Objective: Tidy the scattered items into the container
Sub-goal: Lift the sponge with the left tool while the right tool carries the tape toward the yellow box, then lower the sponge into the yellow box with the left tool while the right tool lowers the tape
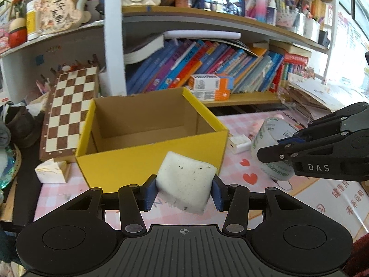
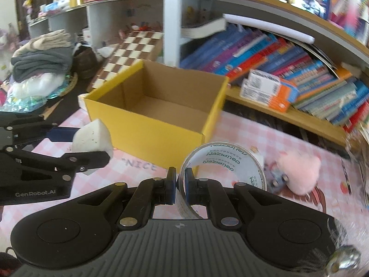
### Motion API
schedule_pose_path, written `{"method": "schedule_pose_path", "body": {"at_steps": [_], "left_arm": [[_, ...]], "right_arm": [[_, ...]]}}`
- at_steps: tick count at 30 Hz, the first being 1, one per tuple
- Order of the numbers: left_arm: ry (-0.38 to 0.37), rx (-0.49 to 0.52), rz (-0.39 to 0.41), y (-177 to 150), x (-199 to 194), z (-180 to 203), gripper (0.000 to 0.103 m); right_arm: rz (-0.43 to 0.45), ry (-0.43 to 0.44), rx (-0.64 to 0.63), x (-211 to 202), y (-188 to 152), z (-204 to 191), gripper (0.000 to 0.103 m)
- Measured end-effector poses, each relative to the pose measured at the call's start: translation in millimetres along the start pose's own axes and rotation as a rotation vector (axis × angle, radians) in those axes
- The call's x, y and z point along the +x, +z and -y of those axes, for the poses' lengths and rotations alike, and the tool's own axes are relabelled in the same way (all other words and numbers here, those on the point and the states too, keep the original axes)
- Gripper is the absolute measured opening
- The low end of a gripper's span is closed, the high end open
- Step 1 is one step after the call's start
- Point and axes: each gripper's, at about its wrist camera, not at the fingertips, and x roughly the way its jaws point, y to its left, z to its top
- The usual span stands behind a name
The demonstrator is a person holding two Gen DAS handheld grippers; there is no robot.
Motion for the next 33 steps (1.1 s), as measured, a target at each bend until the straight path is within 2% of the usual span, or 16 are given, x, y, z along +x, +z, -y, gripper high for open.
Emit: {"method": "schedule_pose_path", "body": {"at_steps": [9, 19, 24, 33], "left_arm": [[0.046, -0.019, 0.058, 22, -3, -28, 0.046], [0.077, 0.041, 0.115, 64, 21, -51, 0.046], [0.085, 0.069, 0.097, 78, 46, -62, 0.046], [0.094, 0.143, 0.008, 91, 100, -78, 0.046]], "right_arm": [[0.045, 0.048, -0.054, 13, 37, -9, 0.007], [0.098, 0.105, -0.125, 38, 85, -11, 0.007], [0.088, 0.14, -0.179, 60, 99, -11, 0.007], [0.023, 0.184, -0.327, 111, 117, -5, 0.007]]}}
